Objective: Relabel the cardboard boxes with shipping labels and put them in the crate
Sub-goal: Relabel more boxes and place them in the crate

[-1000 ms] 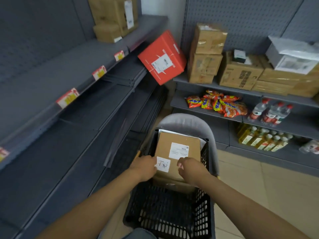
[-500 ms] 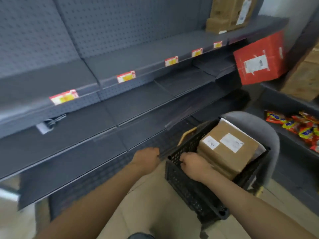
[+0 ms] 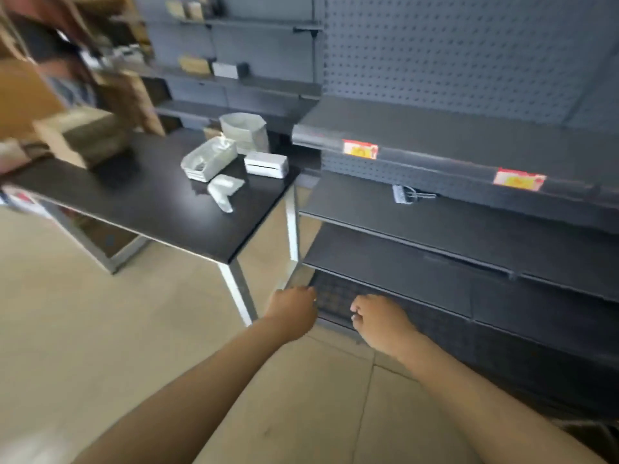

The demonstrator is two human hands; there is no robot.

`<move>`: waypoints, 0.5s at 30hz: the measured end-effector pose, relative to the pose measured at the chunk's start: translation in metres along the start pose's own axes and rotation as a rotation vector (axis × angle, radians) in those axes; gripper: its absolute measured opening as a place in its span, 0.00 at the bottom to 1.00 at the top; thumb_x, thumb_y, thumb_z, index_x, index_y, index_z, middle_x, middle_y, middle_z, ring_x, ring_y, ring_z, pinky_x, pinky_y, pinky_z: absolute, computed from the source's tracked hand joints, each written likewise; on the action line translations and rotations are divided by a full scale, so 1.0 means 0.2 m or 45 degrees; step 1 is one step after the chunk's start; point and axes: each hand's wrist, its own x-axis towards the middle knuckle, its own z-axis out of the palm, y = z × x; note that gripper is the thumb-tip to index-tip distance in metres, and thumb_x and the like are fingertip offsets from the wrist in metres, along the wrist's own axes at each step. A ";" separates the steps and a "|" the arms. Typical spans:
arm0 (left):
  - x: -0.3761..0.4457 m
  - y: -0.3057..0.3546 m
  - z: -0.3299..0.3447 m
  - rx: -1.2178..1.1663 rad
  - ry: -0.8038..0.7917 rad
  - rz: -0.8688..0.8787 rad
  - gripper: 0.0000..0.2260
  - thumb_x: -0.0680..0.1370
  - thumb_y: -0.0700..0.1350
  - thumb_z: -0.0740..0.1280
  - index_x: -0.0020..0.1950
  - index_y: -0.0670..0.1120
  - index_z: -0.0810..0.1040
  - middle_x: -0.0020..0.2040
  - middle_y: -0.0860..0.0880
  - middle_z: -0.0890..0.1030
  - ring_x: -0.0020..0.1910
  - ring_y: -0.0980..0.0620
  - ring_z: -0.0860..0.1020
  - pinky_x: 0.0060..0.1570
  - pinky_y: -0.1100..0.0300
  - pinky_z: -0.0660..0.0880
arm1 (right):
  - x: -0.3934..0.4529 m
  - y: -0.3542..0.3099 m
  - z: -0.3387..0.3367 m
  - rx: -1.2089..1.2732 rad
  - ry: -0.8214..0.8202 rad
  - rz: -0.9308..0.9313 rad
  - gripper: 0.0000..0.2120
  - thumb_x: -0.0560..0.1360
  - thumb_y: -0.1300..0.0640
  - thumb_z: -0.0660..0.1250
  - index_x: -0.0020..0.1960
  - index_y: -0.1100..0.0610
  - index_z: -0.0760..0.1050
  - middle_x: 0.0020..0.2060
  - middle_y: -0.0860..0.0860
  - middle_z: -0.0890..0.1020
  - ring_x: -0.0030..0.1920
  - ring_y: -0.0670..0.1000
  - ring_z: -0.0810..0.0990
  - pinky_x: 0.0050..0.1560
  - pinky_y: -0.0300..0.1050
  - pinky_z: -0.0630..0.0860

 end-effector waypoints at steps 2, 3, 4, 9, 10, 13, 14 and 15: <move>-0.14 -0.33 -0.01 -0.029 0.011 -0.145 0.14 0.80 0.46 0.57 0.64 0.46 0.71 0.61 0.44 0.76 0.59 0.42 0.76 0.55 0.52 0.70 | 0.14 -0.31 0.07 -0.034 -0.032 -0.149 0.13 0.78 0.54 0.58 0.58 0.56 0.76 0.57 0.54 0.80 0.59 0.55 0.77 0.56 0.45 0.74; -0.21 -0.48 -0.01 -0.055 0.016 -0.217 0.14 0.80 0.46 0.57 0.64 0.46 0.71 0.61 0.45 0.76 0.59 0.42 0.75 0.55 0.51 0.71 | 0.21 -0.45 0.10 -0.030 -0.055 -0.209 0.13 0.79 0.54 0.58 0.59 0.55 0.75 0.58 0.53 0.79 0.59 0.55 0.77 0.56 0.45 0.74; -0.29 -0.63 -0.01 -0.080 0.018 -0.288 0.14 0.80 0.46 0.57 0.65 0.46 0.71 0.61 0.45 0.76 0.59 0.42 0.75 0.56 0.51 0.71 | 0.26 -0.60 0.13 -0.026 -0.086 -0.261 0.13 0.79 0.54 0.57 0.59 0.55 0.75 0.58 0.53 0.79 0.59 0.55 0.77 0.56 0.45 0.73; -0.65 -1.19 0.02 -0.228 0.050 -0.631 0.15 0.80 0.48 0.57 0.66 0.46 0.71 0.62 0.45 0.75 0.61 0.43 0.74 0.58 0.52 0.69 | 0.47 -1.25 0.28 -0.057 -0.304 -0.567 0.12 0.78 0.56 0.56 0.57 0.55 0.75 0.57 0.54 0.79 0.55 0.57 0.77 0.54 0.48 0.75; -0.72 -1.27 0.04 -0.263 0.057 -0.697 0.16 0.80 0.49 0.56 0.66 0.47 0.70 0.63 0.45 0.75 0.61 0.43 0.74 0.58 0.53 0.69 | 0.50 -1.37 0.31 -0.072 -0.355 -0.640 0.13 0.77 0.55 0.57 0.58 0.55 0.75 0.57 0.54 0.78 0.56 0.57 0.77 0.54 0.49 0.75; -0.88 -1.47 0.11 -0.347 0.067 -0.867 0.16 0.80 0.49 0.56 0.66 0.47 0.71 0.62 0.46 0.75 0.61 0.44 0.75 0.59 0.53 0.71 | 0.57 -1.69 0.40 -0.159 -0.438 -0.884 0.14 0.77 0.53 0.58 0.60 0.53 0.75 0.58 0.54 0.79 0.58 0.58 0.77 0.55 0.48 0.74; -0.93 -1.53 0.13 -0.369 0.060 -0.919 0.16 0.80 0.50 0.57 0.66 0.48 0.71 0.62 0.46 0.76 0.60 0.44 0.75 0.58 0.53 0.71 | 0.60 -1.78 0.43 -0.185 -0.453 -0.961 0.14 0.77 0.52 0.58 0.60 0.53 0.75 0.59 0.54 0.78 0.58 0.58 0.76 0.55 0.47 0.73; -0.96 -1.59 0.15 -0.392 0.048 -0.968 0.16 0.80 0.50 0.57 0.66 0.48 0.71 0.62 0.47 0.76 0.60 0.44 0.75 0.58 0.53 0.71 | 0.63 -1.87 0.46 -0.205 -0.469 -1.032 0.14 0.77 0.52 0.59 0.60 0.54 0.75 0.59 0.54 0.78 0.58 0.57 0.76 0.54 0.47 0.72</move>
